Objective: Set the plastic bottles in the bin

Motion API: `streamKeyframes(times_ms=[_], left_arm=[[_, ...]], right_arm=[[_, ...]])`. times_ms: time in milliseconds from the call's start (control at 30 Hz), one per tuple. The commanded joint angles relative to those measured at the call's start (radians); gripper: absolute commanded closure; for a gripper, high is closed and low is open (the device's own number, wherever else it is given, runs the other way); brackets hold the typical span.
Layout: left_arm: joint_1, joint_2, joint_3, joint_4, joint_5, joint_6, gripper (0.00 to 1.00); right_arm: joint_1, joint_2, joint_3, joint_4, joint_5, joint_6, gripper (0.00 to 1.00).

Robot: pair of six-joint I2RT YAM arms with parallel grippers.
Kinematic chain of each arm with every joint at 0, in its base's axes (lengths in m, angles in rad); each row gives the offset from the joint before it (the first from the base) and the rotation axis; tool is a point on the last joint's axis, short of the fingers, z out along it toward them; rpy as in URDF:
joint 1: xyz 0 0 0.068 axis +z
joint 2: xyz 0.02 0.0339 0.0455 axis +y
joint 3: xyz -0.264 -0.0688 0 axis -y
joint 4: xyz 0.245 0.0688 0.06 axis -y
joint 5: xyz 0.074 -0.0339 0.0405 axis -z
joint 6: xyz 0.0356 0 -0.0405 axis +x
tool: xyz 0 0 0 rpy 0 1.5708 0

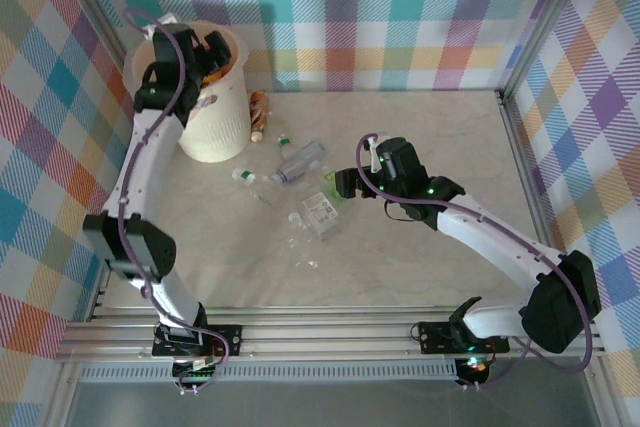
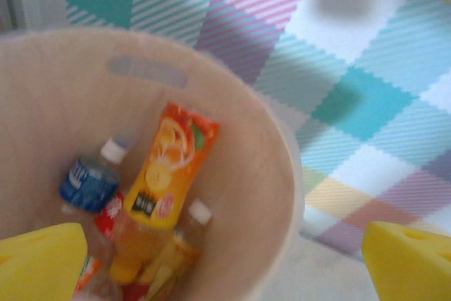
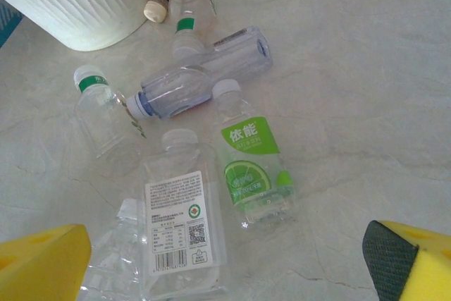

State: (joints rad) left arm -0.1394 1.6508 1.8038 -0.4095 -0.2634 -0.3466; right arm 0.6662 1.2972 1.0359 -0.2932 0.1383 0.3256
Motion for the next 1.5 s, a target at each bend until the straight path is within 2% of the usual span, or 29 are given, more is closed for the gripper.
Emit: streamKeyframes(times_ms=[0, 67, 233, 300, 533, 700, 967, 1133, 1467], left_arm=[[-0.062, -0.137, -0.158, 0.03, -0.105, -0.037, 0.0], [-0.104, -0.218, -0.279, 0.018, -0.123, -0.106, 0.0], [-0.171, -0.342, -0.52, -0.027, -0.065, -0.3, 0.0], [-0.173, -0.354, -0.574, -0.066, -0.035, -0.383, 0.0], [-0.181, -0.283, -0.729, -0.022, 0.108, -0.591, 0.0], [-0.195, -0.156, -0.68, -0.077, 0.161, -0.643, 0.0], [-0.233, -0.008, -0.601, -0.175, 0.096, -0.706, 0.0], [-0.236, 0.061, -0.595, -0.165, 0.105, -0.748, 0.0], [-0.24, 0.191, -0.525, -0.163, 0.123, -0.744, 0.0]], right_arm=[[-0.006, 0.005, -0.008, 0.039, -0.004, 0.019, 0.0], [-0.007, 0.009, -0.015, 0.055, 0.002, 0.028, 0.0], [-0.007, 0.021, -0.014, 0.088, 0.011, 0.051, 0.0], [-0.007, 0.022, -0.013, 0.096, 0.013, 0.053, 0.0], [-0.007, 0.034, -0.008, 0.101, 0.003, 0.063, 0.0], [-0.007, 0.03, -0.007, 0.087, 0.004, 0.053, 0.0], [-0.007, 0.014, -0.014, 0.073, 0.021, 0.041, 0.0], [-0.007, 0.017, -0.011, 0.071, 0.027, 0.029, 0.0], [-0.008, 0.025, 0.044, 0.053, 0.031, -0.017, 0.0]])
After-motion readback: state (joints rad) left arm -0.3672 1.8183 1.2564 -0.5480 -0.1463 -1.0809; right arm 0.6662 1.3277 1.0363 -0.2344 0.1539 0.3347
